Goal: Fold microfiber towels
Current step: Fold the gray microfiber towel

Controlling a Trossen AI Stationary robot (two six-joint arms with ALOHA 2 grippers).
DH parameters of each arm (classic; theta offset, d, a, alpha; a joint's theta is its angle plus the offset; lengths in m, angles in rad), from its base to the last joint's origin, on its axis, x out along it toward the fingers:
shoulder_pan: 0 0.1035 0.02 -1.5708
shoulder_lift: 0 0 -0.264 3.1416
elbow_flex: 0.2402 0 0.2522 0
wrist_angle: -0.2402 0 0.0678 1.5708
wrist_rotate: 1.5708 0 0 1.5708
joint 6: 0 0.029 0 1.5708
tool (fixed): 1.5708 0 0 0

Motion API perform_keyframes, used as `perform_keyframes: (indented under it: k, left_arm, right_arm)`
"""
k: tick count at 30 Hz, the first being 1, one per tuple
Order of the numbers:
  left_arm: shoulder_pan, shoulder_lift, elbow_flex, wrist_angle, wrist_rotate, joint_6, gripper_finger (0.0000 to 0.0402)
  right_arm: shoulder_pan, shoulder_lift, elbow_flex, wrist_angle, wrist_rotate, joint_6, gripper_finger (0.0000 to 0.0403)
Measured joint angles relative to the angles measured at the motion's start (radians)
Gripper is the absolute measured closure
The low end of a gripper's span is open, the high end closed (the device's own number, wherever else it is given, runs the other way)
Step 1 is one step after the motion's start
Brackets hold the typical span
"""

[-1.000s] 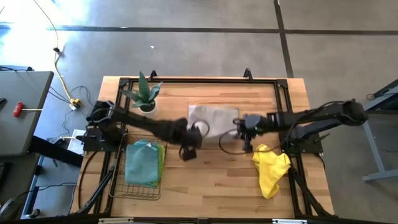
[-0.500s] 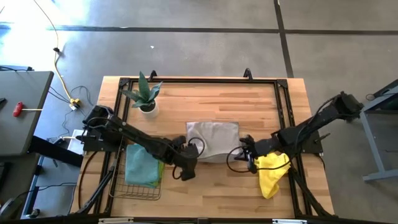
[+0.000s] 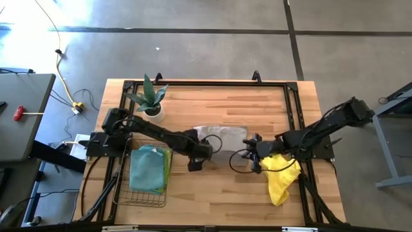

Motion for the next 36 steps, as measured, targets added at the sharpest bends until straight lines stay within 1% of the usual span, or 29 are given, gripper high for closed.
perform_keyframes:
  k: [2,4,7,9,13,20,22,26,28,31,36]
  left_arm:
    - [0.023,0.008,0.016,-0.014,-0.055,0.052,0.0401]
    - [0.042,0.010,0.032,-0.050,-0.131,0.109,0.0401]
    - [0.065,0.010,0.054,-0.042,-0.235,0.195,0.0401]
    - [0.082,0.010,0.062,-0.041,-0.260,0.234,0.0401]
    - [0.113,0.014,0.056,0.003,-0.255,0.319,0.0401]
    - [0.151,0.074,0.055,0.094,-0.299,0.506,0.0401]
    - [0.159,0.091,0.055,0.106,-0.342,0.531,0.0401]
    - [0.171,0.103,0.055,0.103,-0.481,0.542,0.0401]
    - [0.177,0.102,0.055,0.114,-0.527,0.547,0.0401]
    - [0.191,0.098,0.055,0.134,-0.517,0.561,0.0401]
    - [0.209,0.099,0.055,0.157,-0.429,0.598,0.0401]
  right_arm:
    - [-0.043,0.000,0.000,-0.010,0.000,-0.033,0.0402]
    - [-0.087,0.001,0.000,-0.019,0.000,-0.060,0.0402]
    - [-0.145,0.002,0.000,-0.042,0.000,-0.098,0.0402]
    - [-0.176,0.002,0.000,-0.046,0.000,-0.129,0.0402]
    - [-0.226,0.002,0.000,-0.051,0.000,-0.198,0.0401]
    - [-0.326,0.002,0.000,-0.050,-0.001,-0.302,0.0378]
    - [-0.353,0.002,0.000,-0.050,0.000,-0.318,0.0373]
    - [-0.397,0.017,0.001,-0.059,-0.001,-0.347,0.0363]
    - [-0.421,0.038,0.002,-0.059,-0.002,-0.351,0.0357]
    - [-0.454,0.067,0.002,-0.057,0.000,-0.351,0.0347]
    - [-0.491,0.081,0.002,-0.057,0.029,-0.367,0.0341]
